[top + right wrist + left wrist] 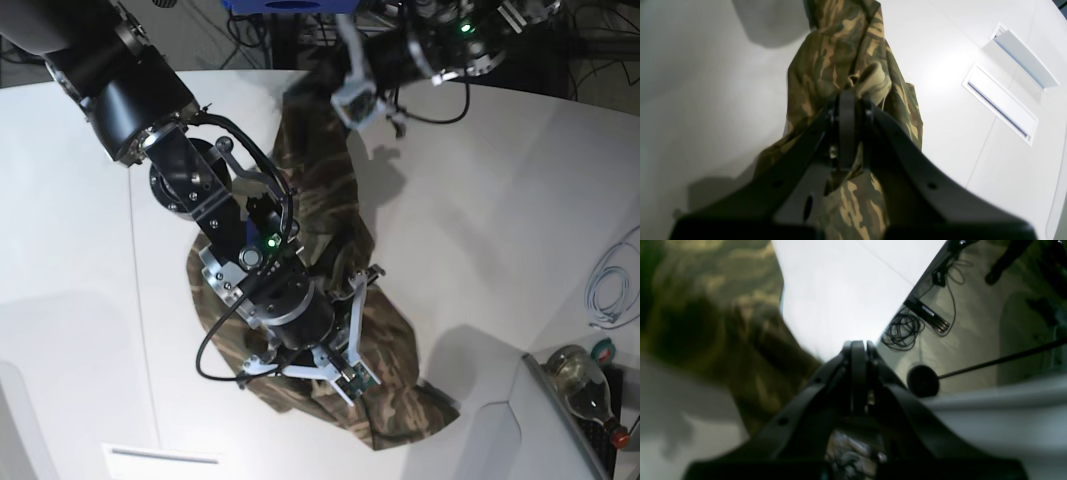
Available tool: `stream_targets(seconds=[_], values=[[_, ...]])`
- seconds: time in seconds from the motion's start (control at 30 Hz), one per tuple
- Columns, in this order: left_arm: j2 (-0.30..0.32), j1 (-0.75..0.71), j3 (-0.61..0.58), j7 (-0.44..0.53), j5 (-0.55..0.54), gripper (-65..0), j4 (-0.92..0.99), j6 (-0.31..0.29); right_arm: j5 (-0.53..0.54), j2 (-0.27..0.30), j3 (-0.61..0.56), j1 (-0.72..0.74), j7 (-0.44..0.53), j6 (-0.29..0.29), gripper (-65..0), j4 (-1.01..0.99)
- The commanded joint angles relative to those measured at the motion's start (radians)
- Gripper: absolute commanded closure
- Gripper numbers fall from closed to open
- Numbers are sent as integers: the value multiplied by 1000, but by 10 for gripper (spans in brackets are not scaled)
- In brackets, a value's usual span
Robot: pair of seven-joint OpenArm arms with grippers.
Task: Layout the t-shirt on the table in an organized manner, then fold the t-shirt properly
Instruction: 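Grasp the shirt with both grippers and lift it off the table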
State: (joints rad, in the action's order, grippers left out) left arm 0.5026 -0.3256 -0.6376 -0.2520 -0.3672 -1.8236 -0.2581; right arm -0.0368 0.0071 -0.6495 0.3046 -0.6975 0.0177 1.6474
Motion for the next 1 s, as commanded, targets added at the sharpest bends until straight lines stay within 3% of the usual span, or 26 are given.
stream_targets(seconds=[0.0,0.17,0.27,0.37,0.47,0.53,0.67,0.8,0.87,0.97], values=[[-52,29,5,21,-8,0,38,-4,-4,-12,-8,17,34,-3,-2,46],[-312,231,3,24,-6,0,411,-2,-4,-12,-10,-45,34,-3,-2,139],[-427,339,6,27,-6,0,600,10,-4,-12,-8,-69,34,-2,-2,182],[-473,429,5,125,-6,0,769,127,-4,-2,17,-80,34,0,-2,251],[-468,497,0,182,-6,0,925,250,1,41,148,-97,34,3,-2,305],[-425,510,3,181,-6,0,964,299,4,78,253,-97,34,3,-2,323],[-267,477,6,179,-8,0,821,464,4,141,426,-100,34,3,-2,330],[-132,481,8,178,-14,0,615,641,4,150,554,-137,32,6,-2,330],[-107,500,8,170,-16,0,528,684,2,150,615,-180,26,6,-2,331],[-106,507,6,10,-6,0,376,695,2,146,739,-285,34,6,-2,327]])
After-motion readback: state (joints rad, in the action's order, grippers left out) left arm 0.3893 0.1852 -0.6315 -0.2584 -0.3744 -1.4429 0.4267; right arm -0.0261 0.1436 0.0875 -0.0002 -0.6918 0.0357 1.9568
